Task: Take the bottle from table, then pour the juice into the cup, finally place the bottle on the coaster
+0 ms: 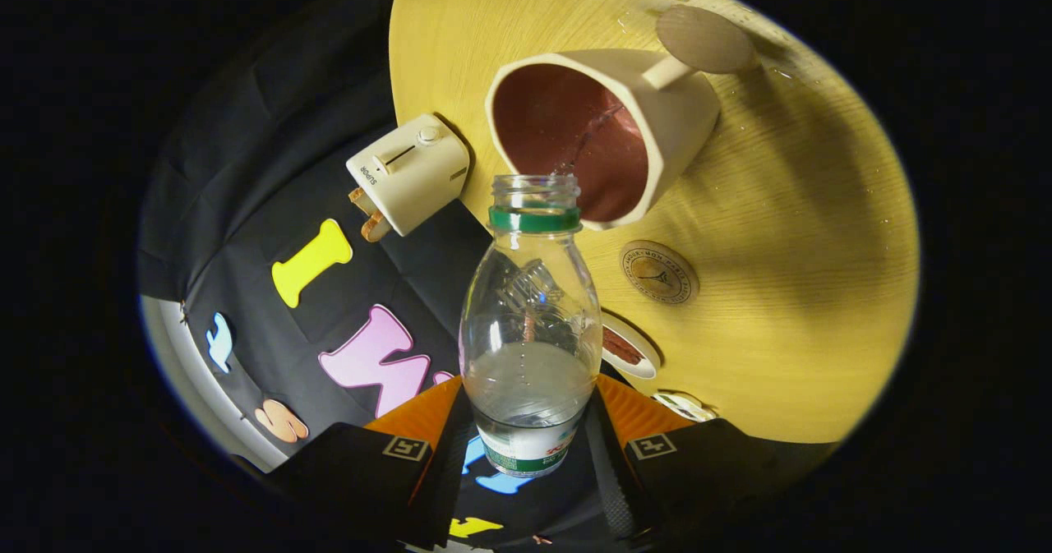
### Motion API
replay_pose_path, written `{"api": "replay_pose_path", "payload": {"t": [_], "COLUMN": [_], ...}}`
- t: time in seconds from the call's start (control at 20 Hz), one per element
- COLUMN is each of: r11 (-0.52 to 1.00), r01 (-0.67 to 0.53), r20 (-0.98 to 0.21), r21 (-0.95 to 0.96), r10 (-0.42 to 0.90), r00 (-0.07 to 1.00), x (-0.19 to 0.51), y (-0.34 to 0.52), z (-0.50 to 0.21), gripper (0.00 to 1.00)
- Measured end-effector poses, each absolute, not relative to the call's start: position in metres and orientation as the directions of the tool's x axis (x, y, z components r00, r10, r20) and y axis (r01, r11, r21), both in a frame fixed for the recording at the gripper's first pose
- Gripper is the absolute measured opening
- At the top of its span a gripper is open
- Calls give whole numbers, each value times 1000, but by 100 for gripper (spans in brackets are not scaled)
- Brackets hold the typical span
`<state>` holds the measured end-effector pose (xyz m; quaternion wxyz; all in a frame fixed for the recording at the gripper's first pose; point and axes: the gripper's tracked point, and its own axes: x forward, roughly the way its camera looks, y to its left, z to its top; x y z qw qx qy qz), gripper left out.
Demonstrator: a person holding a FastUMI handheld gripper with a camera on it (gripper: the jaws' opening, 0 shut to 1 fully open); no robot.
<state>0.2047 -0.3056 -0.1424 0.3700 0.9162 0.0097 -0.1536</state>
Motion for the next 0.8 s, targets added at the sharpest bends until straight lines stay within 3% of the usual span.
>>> {"api": "replay_pose_path", "payload": {"t": [0.8], "r11": [-835], "r01": [43], "r20": [-285], "r21": [548], "r10": [-138], "r00": [948], "x": [209], "y": [-325], "z": [-121], "gripper": [73]}}
